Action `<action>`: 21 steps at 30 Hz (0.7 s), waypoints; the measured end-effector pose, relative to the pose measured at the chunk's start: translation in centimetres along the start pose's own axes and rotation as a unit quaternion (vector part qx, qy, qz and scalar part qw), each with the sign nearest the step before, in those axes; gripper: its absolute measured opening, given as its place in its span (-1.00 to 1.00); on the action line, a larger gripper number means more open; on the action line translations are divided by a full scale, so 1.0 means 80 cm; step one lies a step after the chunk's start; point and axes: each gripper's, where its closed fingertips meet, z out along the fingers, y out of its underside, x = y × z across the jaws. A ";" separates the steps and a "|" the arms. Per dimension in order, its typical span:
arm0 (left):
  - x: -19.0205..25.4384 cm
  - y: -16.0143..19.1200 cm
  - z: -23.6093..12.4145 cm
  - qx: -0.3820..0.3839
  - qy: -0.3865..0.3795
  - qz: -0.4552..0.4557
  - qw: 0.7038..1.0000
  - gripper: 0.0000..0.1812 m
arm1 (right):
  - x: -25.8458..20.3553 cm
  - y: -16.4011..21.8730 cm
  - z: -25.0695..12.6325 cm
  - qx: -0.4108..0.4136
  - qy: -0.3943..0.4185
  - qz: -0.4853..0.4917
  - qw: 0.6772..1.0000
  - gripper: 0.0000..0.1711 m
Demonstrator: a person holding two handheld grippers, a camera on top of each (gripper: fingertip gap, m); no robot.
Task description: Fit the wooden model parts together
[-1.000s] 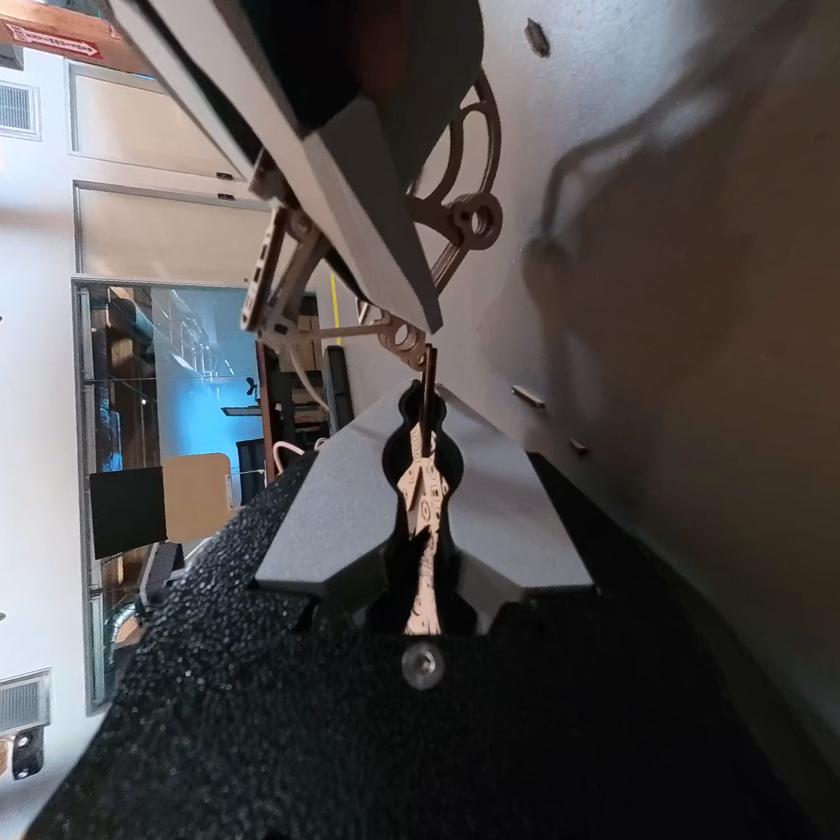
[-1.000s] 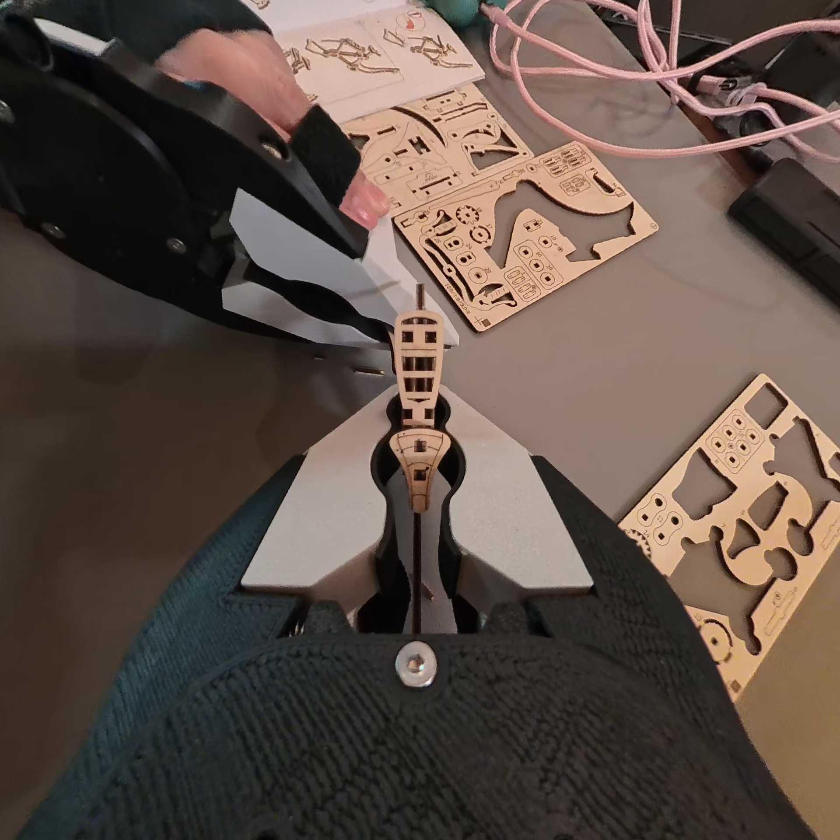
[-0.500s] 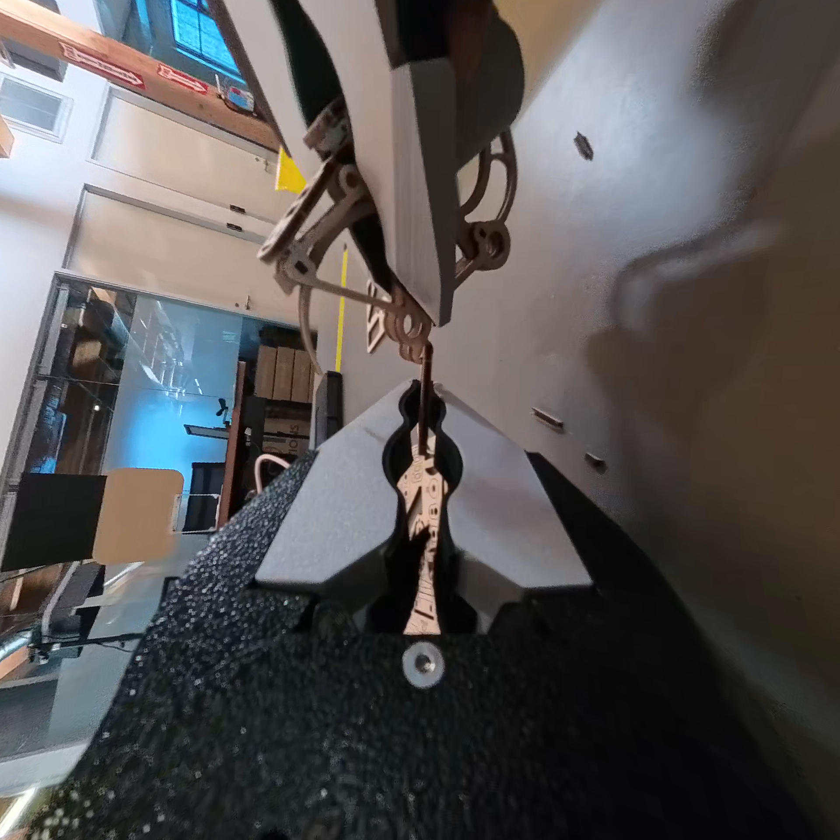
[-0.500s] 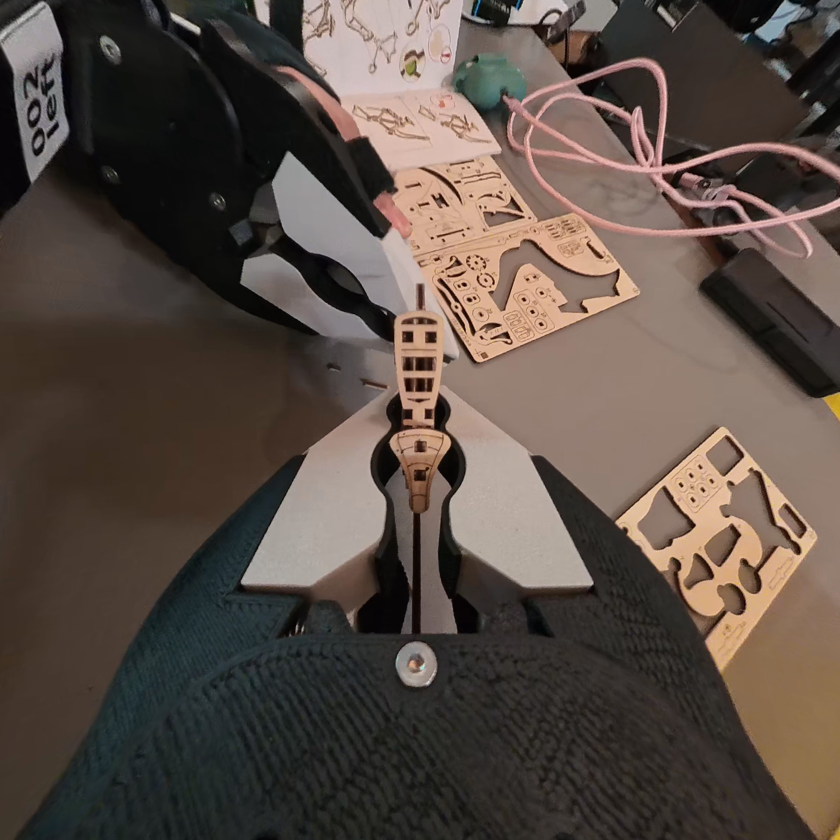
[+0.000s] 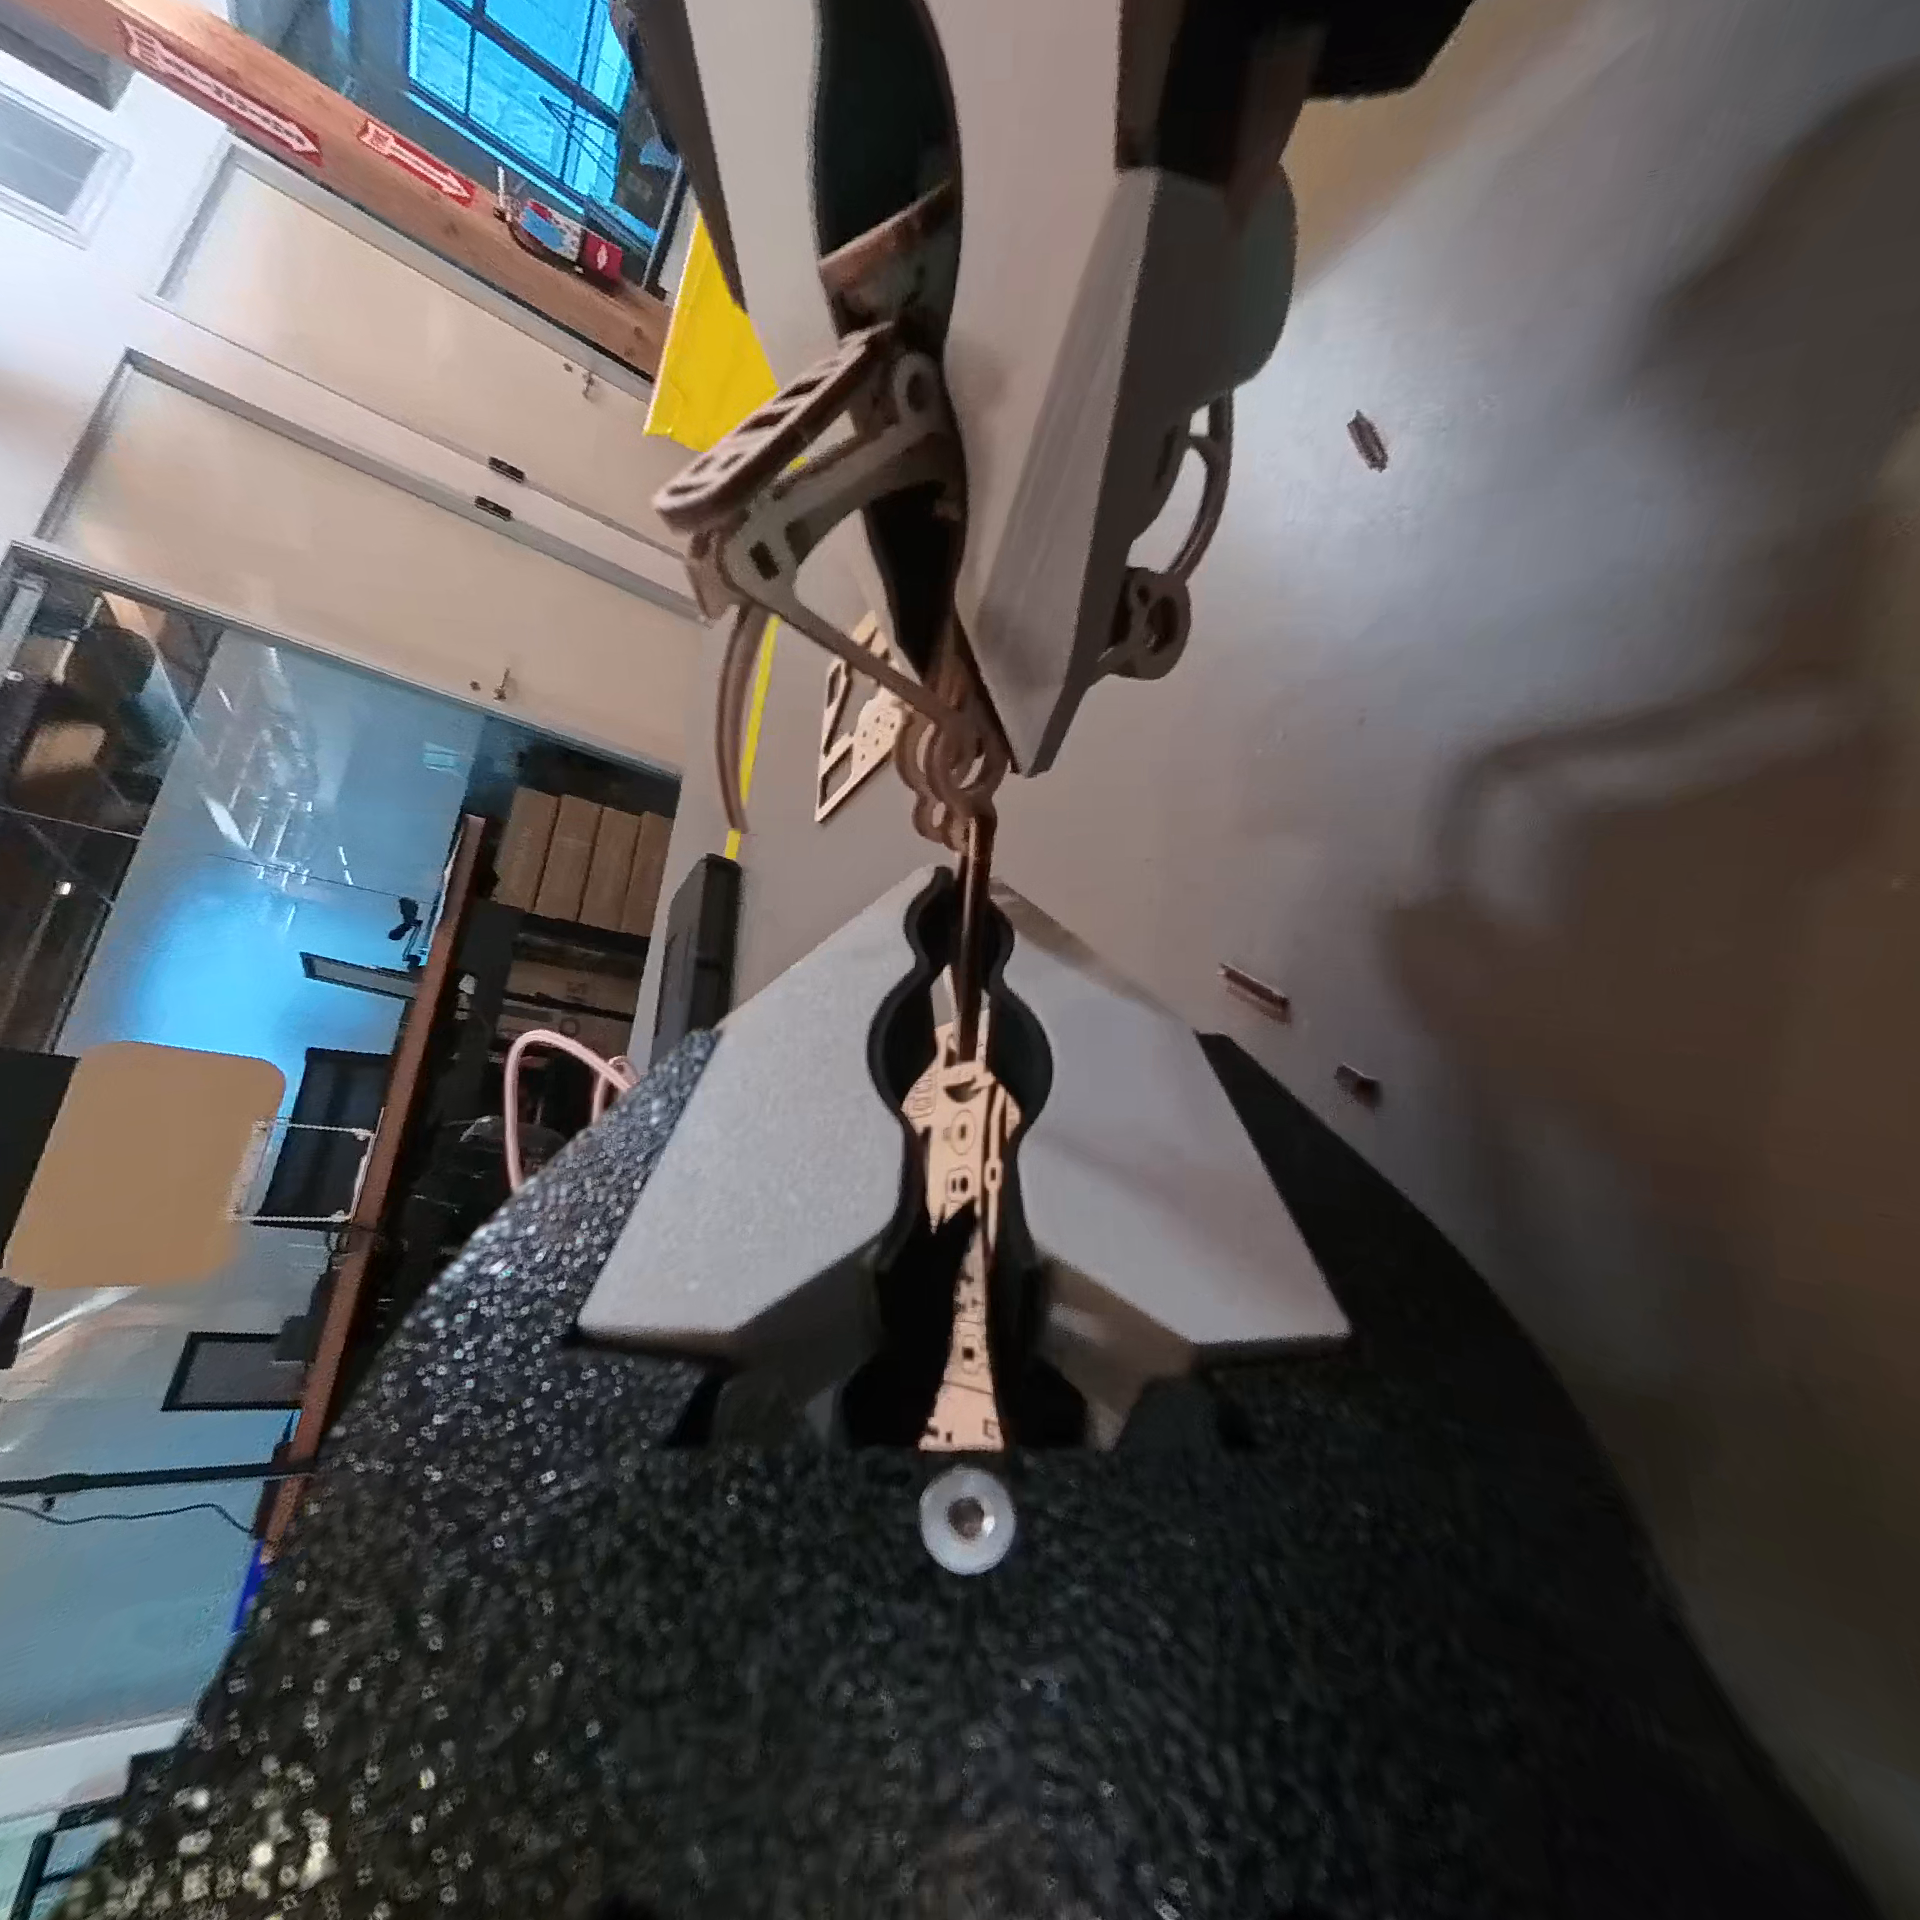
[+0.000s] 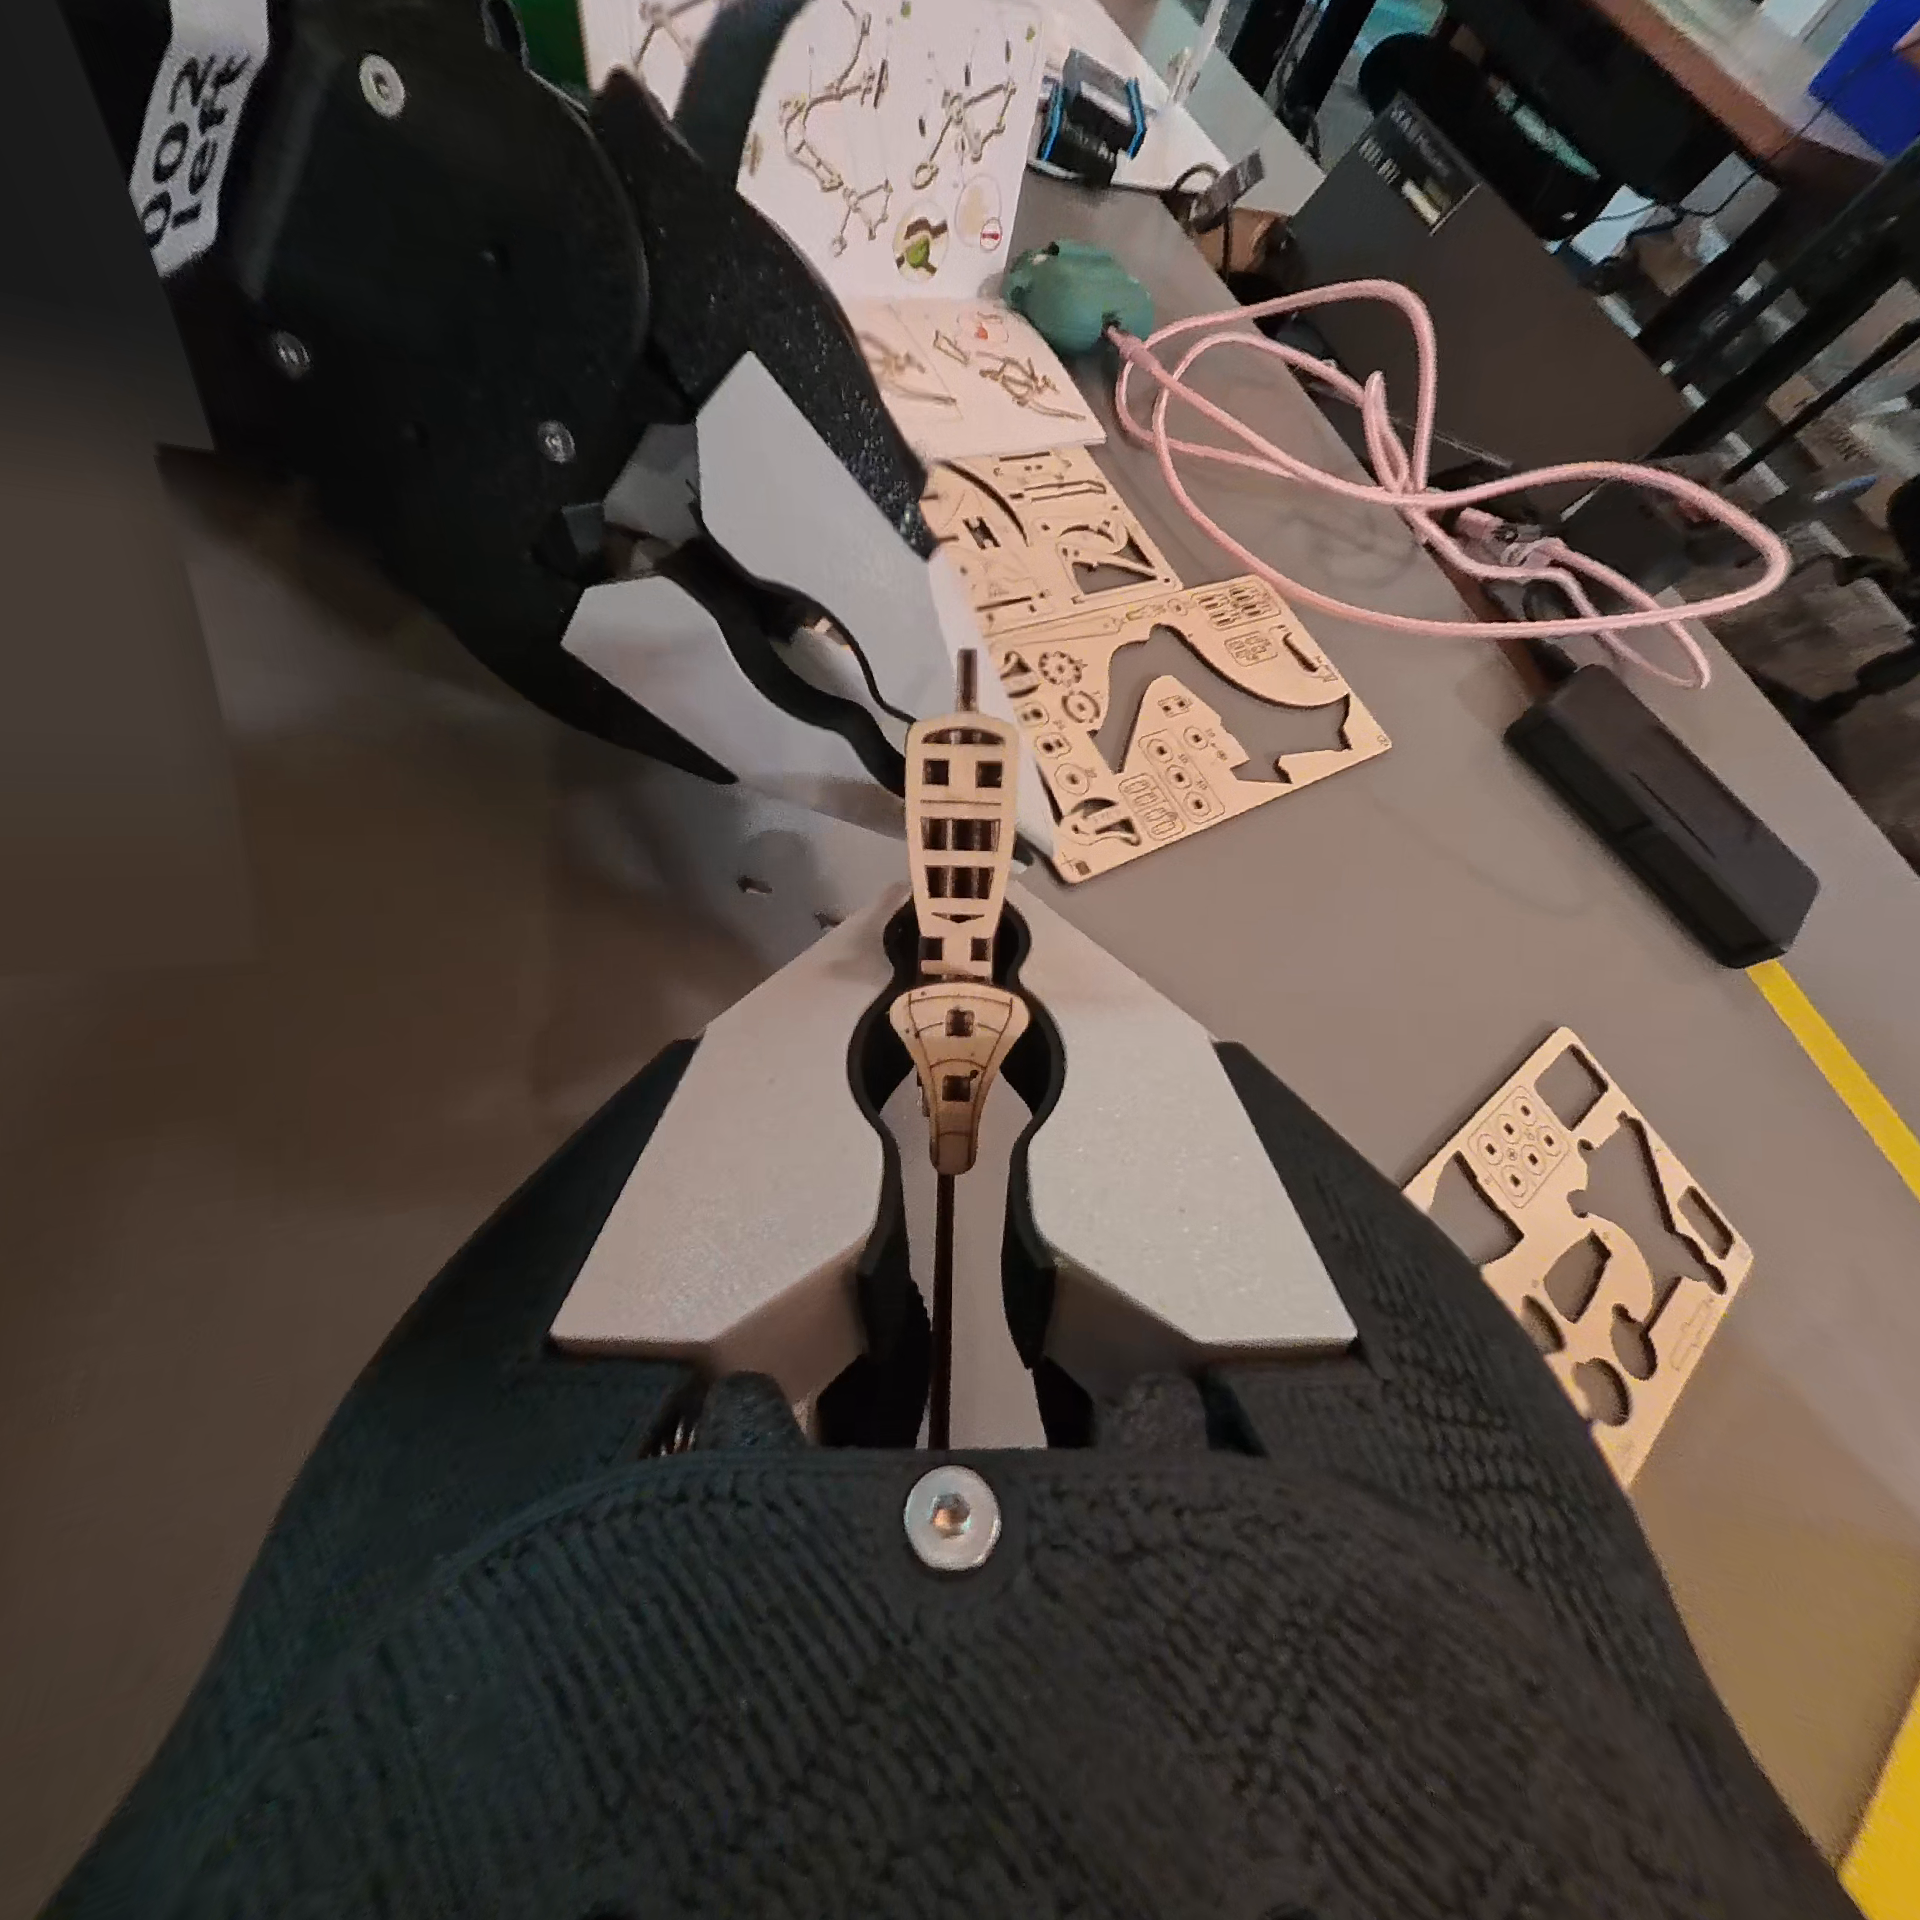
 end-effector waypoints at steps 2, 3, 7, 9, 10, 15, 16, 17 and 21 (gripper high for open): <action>-0.006 -0.003 -0.003 0.007 -0.004 -0.010 1.000 -1.00 | 0.002 -0.006 -0.002 0.009 0.018 -0.016 1.000 -0.90; -0.009 -0.004 -0.004 0.009 -0.006 -0.014 1.000 -1.00 | 0.003 -0.009 -0.003 0.012 0.030 -0.029 0.999 -0.90; -0.017 -0.006 -0.007 0.007 -0.024 0.006 1.000 -1.00 | 0.005 -0.015 -0.005 0.021 0.058 -0.053 0.997 -0.90; -0.019 -0.003 -0.008 -0.002 -0.036 0.031 0.999 -1.00 | 0.006 -0.015 -0.004 0.026 0.054 -0.029 0.998 -0.90; -0.021 -0.002 -0.008 -0.011 -0.047 0.058 0.997 -1.00 | 0.006 -0.014 -0.003 0.028 0.049 -0.011 0.998 -0.90; -0.020 0.003 -0.008 -0.035 -0.070 0.130 0.988 -1.00 | 0.004 -0.009 0.001 0.029 0.033 0.032 0.999 -0.90; -0.021 0.002 -0.009 -0.034 -0.073 0.136 0.987 -1.00 | 0.004 -0.010 0.001 0.031 0.033 0.032 0.998 -0.90; -0.022 0.002 -0.009 -0.036 -0.077 0.142 0.986 -1.00 | 0.003 -0.011 0.000 0.034 0.033 0.031 0.998 -0.90; -0.018 0.005 -0.007 -0.042 -0.064 0.130 0.988 -1.00 | 0.003 -0.008 0.003 0.029 0.038 0.002 0.999 -0.90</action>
